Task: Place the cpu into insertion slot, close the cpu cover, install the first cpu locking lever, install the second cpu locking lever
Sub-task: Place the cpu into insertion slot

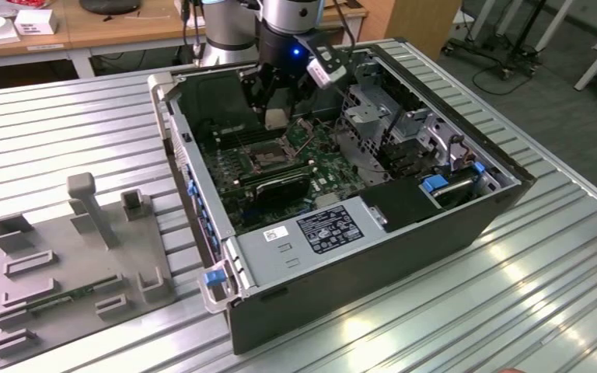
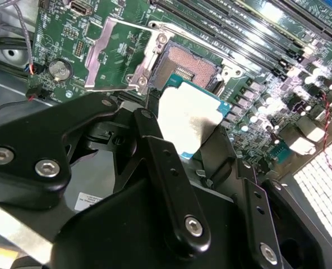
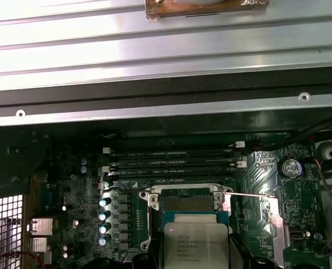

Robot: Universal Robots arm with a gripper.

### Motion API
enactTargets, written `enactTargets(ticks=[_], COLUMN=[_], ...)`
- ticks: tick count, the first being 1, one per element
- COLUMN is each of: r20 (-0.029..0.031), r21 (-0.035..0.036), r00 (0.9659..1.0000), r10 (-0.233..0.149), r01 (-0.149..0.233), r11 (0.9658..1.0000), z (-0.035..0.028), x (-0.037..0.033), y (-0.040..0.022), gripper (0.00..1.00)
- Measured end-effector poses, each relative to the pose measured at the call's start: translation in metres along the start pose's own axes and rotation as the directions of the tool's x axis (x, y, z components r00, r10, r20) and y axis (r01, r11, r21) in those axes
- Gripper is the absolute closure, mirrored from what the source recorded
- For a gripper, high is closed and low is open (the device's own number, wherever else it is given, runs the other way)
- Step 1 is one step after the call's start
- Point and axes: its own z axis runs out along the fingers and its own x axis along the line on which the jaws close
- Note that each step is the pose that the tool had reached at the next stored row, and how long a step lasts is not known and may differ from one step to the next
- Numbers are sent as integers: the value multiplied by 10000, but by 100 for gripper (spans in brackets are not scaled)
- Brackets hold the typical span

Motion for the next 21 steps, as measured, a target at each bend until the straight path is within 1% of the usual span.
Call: enactTargets(ticks=[5, 10, 15, 21], r20=[1, 0, 1, 1], r21=[-1, 1, -1, 0], r00=[10000, 10000, 10000, 10000], r10=[0, 0, 2, 1], r01=[0, 0, -2, -1], r11=[10000, 10000, 10000, 10000], z=[61, 72, 108, 165], x=[-1, -1, 7, 39], y=[-5, -7, -10, -19], gripper=[46, 46, 46, 46])
